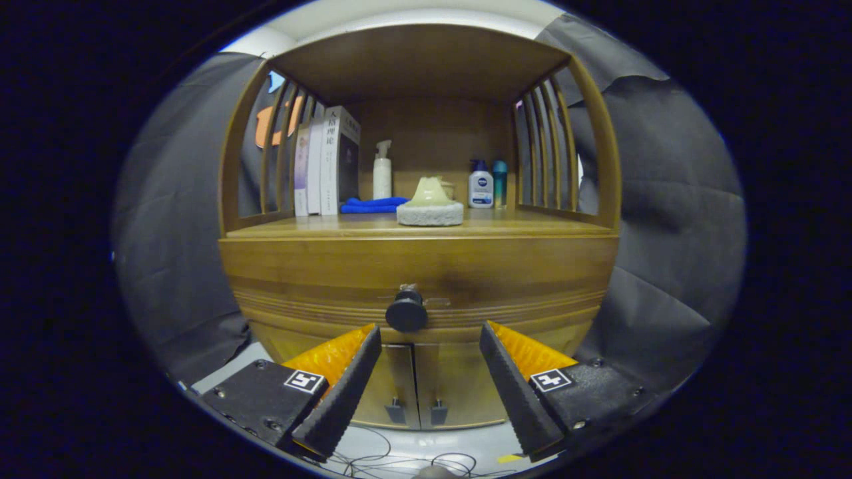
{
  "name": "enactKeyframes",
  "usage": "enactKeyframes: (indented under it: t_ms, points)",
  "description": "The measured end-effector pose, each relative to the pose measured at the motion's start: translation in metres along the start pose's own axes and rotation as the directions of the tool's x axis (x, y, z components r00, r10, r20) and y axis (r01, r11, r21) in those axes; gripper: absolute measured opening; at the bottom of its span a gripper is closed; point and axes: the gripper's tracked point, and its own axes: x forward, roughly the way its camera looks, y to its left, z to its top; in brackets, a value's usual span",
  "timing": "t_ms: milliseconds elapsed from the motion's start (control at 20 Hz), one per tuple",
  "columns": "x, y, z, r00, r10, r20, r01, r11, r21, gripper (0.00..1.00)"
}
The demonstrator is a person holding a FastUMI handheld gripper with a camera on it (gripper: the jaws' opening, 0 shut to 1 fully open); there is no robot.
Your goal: Pull open the drawer, take out the items inside it, and place them on the countertop above the cabinet.
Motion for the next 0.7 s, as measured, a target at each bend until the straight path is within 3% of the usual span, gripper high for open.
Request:
enactKeyframes:
  t_ms: [150, 450, 700]
  points:
    - [-0.069, -0.007, 0.006, 0.999, 0.041, 0.022, -0.041, 0.999, 0.002, 0.98]
    - [-0.185, -0.039, 0.016, 0.996, 0.009, 0.089, -0.01, 1.0, 0.018, 0.98]
    - [-0.247, -0.065, 0.011, 0.99, -0.032, 0.137, 0.027, 0.999, 0.042, 0.97]
